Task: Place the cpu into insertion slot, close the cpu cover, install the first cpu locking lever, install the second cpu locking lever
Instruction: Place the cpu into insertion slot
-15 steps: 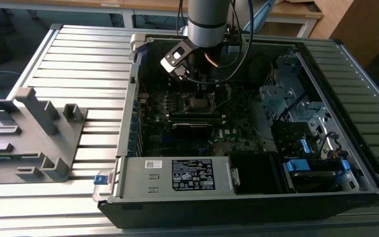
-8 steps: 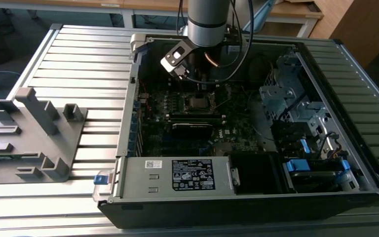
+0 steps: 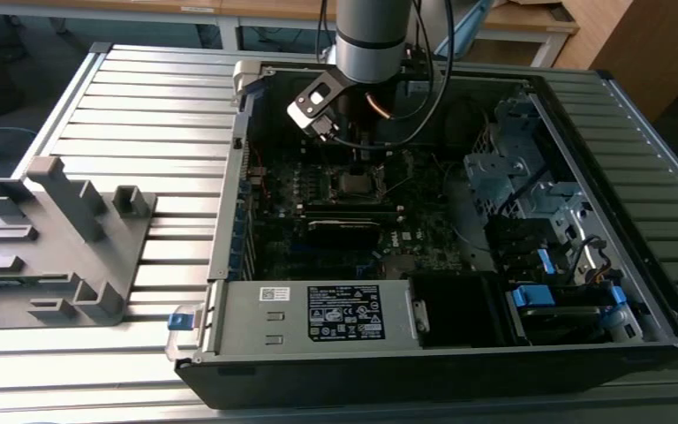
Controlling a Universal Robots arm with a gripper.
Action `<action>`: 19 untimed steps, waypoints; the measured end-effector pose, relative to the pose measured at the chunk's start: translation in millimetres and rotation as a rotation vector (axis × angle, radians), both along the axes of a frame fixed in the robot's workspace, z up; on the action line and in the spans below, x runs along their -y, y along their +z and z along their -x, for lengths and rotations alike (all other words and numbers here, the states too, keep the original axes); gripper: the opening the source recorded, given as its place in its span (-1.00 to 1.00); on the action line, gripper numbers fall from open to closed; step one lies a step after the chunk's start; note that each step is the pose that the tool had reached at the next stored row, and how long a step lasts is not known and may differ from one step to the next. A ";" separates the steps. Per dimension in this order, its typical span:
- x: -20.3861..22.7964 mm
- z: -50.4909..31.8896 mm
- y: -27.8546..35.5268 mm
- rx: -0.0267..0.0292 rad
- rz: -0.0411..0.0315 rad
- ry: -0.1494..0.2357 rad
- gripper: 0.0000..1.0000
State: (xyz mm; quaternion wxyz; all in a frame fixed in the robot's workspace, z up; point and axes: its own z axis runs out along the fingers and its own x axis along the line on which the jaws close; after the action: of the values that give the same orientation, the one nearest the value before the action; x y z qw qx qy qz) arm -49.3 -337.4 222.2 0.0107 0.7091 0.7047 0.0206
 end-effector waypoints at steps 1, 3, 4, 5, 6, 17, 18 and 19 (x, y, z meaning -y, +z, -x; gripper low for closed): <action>0.0 0.0 0.1 0.0000 0.0000 0.000 -0.80; 0.0 0.0 0.4 0.0000 0.0000 0.000 -0.80; 0.0 0.0 0.5 -0.0001 0.0000 0.000 -0.80; 0.0 0.0 0.6 -0.0001 0.0000 0.000 -0.80; 0.0 0.0 0.7 0.0000 0.0000 0.000 -0.80; 0.0 0.0 -6.5 -0.0001 0.0001 0.000 -0.80; 0.0 0.0 -7.7 -0.0001 0.0001 0.000 -0.80; 0.0 0.0 -9.0 -0.0001 0.0002 0.000 -0.80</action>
State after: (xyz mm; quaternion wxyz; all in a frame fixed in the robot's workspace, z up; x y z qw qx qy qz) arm -49.3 -337.4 213.2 0.0107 0.7091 0.7048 0.0205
